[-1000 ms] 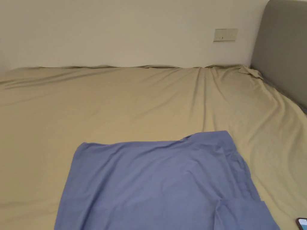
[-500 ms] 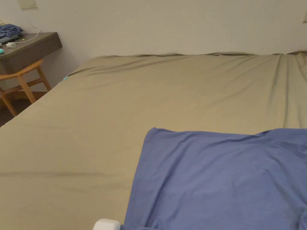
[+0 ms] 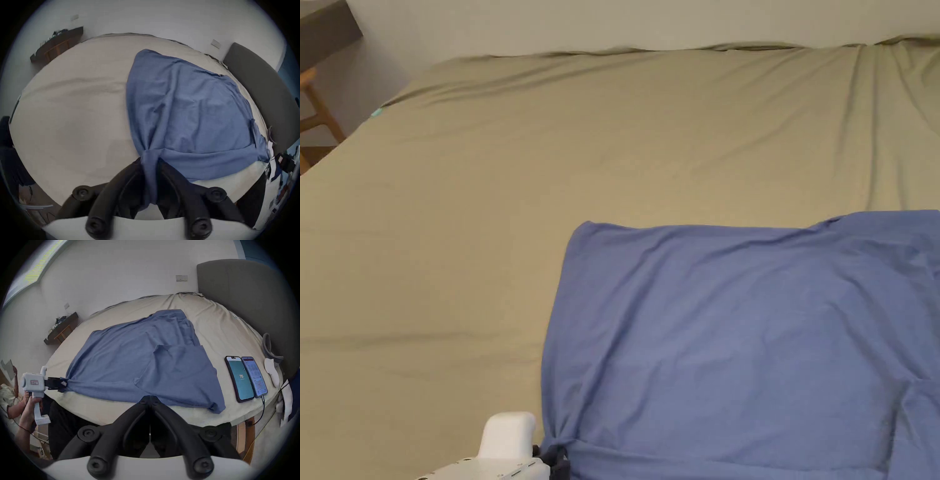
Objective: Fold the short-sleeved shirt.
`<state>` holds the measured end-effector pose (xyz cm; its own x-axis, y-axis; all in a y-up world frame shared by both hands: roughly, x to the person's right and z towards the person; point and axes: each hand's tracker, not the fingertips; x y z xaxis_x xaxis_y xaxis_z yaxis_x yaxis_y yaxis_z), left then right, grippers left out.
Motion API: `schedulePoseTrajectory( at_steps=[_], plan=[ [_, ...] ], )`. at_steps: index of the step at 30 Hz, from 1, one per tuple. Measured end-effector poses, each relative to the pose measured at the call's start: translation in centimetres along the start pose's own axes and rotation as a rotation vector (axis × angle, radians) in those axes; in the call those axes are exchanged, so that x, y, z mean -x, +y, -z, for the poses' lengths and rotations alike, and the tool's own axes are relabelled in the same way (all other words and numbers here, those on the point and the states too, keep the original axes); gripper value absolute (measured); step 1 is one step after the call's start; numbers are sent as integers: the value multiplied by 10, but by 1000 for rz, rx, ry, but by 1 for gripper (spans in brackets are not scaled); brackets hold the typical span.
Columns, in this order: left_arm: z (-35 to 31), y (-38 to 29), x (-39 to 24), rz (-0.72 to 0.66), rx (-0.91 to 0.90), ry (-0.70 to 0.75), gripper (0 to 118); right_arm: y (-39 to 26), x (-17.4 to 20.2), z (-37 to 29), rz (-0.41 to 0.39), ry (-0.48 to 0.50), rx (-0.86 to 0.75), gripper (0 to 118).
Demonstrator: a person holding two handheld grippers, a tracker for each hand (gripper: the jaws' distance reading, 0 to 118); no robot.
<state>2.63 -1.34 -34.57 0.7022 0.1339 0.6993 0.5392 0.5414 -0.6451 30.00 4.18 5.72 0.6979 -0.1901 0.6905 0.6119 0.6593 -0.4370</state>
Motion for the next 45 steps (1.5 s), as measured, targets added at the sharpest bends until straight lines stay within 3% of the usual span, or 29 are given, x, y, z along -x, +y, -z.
schedulePoseTrajectory(
  at_steps=[3,4,6,7,13,14,15,16,17,18,21,25,29,38,45],
  plan=[
    [-6,2,2,-22,-4,-12,10,3,-15,2,43,-65,14,3],
    [-9,3,3,-29,-7,-17,10,9,-14,-2,48,-113,13,25],
    [-13,5,4,-45,-15,-27,10,10,-28,4,80,-174,34,104],
    [-14,6,5,-48,-17,-31,10,10,-36,6,91,-188,27,118],
    [-9,10,-7,-49,-4,-13,10,8,-81,57,167,-167,137,117],
    [-10,10,-9,-48,0,-11,10,8,-85,65,180,-159,154,113],
    [-10,10,-10,-45,3,-5,10,8,-89,69,198,-139,169,95],
    [-10,10,-11,-43,4,-1,10,8,-90,71,211,-107,177,22],
    [-12,10,-11,-42,7,-1,10,8,-90,74,193,-114,173,8],
    [-13,10,-11,-45,10,-6,10,5,-87,72,209,-113,133,7],
    [-21,12,-17,-53,-14,8,10,11,-76,66,124,-110,150,7],
    [-31,32,-26,-32,-29,11,10,29,-76,50,169,-76,47,7],
    [-32,77,-33,3,-61,6,10,79,-71,46,137,-75,-51,7],
    [66,206,-46,105,-44,92,10,195,-68,179,82,-102,-65,7],
    [135,223,-33,133,67,123,10,208,-76,251,101,-138,55,7]
  ],
)
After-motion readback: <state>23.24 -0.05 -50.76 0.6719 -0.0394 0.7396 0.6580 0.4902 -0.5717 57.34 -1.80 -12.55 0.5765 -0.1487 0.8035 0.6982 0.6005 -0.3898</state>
